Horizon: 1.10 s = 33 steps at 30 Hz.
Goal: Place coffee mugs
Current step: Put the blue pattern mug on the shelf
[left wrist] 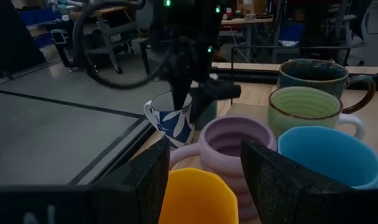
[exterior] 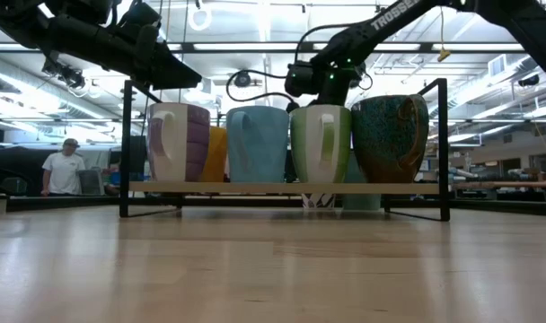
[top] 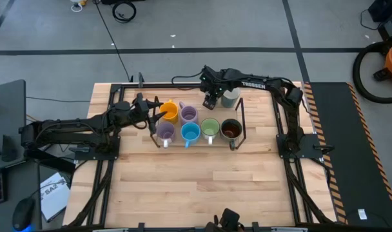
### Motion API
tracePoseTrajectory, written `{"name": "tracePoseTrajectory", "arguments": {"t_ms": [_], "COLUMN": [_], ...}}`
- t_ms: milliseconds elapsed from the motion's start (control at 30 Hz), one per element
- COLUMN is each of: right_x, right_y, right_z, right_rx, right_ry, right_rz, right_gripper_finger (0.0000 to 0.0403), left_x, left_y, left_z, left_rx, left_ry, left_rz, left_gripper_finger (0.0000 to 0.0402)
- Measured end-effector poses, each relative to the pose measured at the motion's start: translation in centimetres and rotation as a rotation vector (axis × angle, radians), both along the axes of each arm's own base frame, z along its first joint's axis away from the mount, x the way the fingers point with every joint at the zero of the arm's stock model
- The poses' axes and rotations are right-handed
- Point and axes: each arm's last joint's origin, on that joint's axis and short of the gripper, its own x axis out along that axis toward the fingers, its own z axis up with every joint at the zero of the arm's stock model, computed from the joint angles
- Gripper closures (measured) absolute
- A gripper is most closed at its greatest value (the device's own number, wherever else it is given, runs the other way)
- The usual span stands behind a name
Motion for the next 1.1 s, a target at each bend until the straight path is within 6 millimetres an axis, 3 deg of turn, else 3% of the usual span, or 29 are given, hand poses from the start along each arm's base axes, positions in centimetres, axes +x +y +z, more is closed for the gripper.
{"name": "tracePoseTrajectory", "arguments": {"t_ms": [233,900,1100], "right_x": [0.6,0.6,0.7], "right_y": [0.0,0.4,0.4], "right_z": [-1.4,-1.4,-1.4], "right_rx": [0.008,-0.007,-0.031], "right_ry": [0.027,0.062,0.079], "right_rz": [0.037,0.137,0.212], "right_gripper_finger": [0.0198,0.0361,0.0361], "left_x": [0.0,0.0,0.0], "left_y": [-0.1,-0.1,-0.1], "left_z": [0.0,0.0,0.0], "left_rx": [0.001,0.001,0.001], "left_ry": [0.000,0.001,0.001], "left_rz": [-0.004,-0.005,-0.005], "left_gripper_finger": [0.0198,0.0198,0.0198]}}
